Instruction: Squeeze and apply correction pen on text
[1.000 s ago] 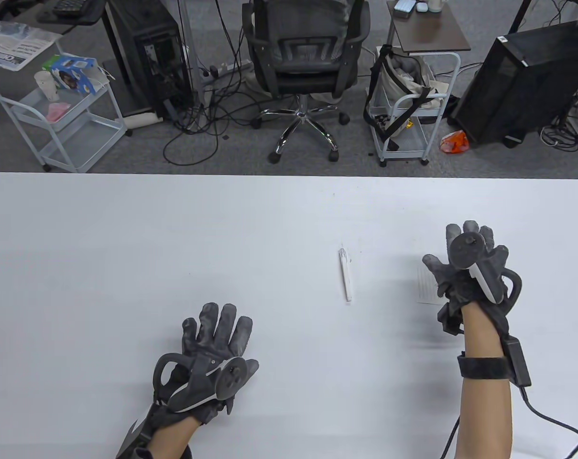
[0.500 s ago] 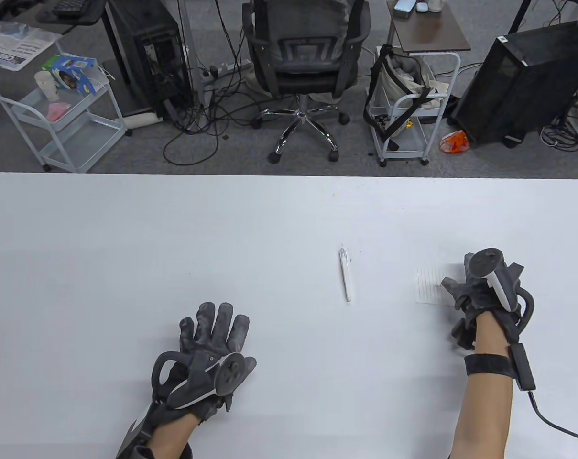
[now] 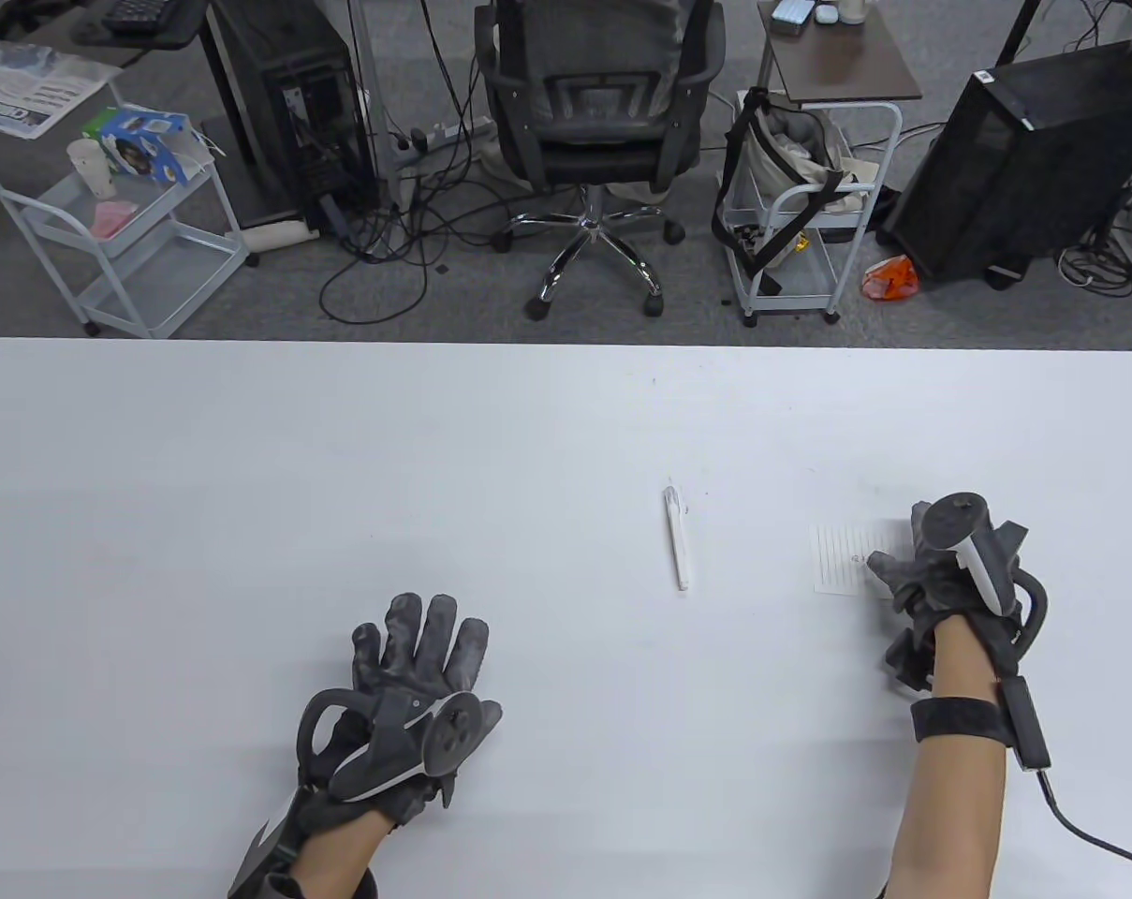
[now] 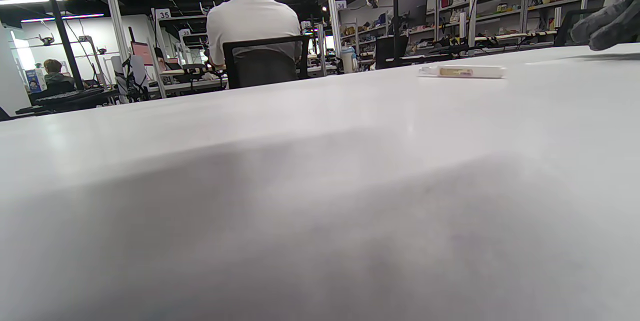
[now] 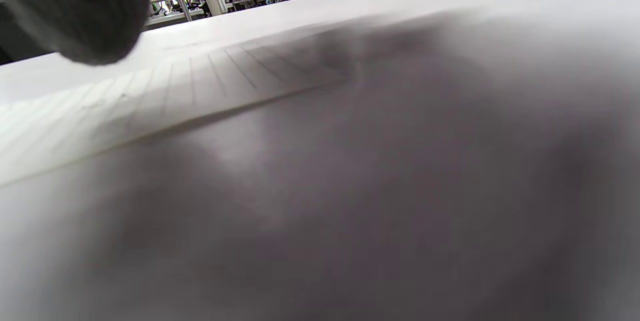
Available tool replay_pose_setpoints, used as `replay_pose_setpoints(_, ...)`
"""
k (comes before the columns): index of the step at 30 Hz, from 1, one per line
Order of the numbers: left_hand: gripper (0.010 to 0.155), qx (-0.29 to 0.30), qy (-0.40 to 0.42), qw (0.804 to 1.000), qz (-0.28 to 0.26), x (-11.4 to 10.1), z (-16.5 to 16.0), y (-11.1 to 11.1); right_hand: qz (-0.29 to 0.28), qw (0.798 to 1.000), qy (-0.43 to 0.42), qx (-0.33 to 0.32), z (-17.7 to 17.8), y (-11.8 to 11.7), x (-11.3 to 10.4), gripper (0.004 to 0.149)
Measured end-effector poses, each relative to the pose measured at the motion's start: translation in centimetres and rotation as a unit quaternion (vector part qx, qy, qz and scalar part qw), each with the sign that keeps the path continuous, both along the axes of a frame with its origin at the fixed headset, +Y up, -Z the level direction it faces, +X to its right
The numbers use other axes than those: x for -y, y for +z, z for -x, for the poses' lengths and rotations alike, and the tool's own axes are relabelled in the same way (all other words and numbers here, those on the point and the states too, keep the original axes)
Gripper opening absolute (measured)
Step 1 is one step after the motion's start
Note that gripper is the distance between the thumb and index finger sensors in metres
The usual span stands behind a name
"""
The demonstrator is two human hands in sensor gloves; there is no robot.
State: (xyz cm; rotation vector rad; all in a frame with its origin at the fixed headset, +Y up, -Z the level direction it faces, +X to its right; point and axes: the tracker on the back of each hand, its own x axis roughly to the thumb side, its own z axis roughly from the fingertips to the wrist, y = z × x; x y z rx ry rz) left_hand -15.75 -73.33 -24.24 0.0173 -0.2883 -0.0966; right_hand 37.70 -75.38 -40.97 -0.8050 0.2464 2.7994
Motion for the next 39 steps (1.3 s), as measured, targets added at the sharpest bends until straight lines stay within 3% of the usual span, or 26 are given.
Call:
replay_pose_setpoints(5, 0.082, 0.0, 0.0, 1.0, 0.0, 0.0, 0.0, 0.0, 0.023, 0.999, 0.024, -0.006, 0.2, -0.1, 0.5, 0.084)
replay_pose_setpoints(25, 0.082, -0.005, -0.009, 1.0, 0.007, 0.0, -0.1, -0.1, 0.069, 0.996, -0.046, 0.017, -0.9, -0.2, 0.9, 0.085)
replay_pose_setpoints(33, 0.082, -0.005, -0.011, 1.0, 0.011, 0.0, -0.1, -0.1, 0.038, 0.998, -0.044, 0.014, -0.9, -0.1, 0.9, 0.082)
replay_pose_setpoints(39, 0.082, -0.004, -0.008, 1.0, 0.007, 0.0, -0.1, -0.1, -0.019, 0.999, -0.015, 0.026, -0.5, 0.2, 0.4, 0.077)
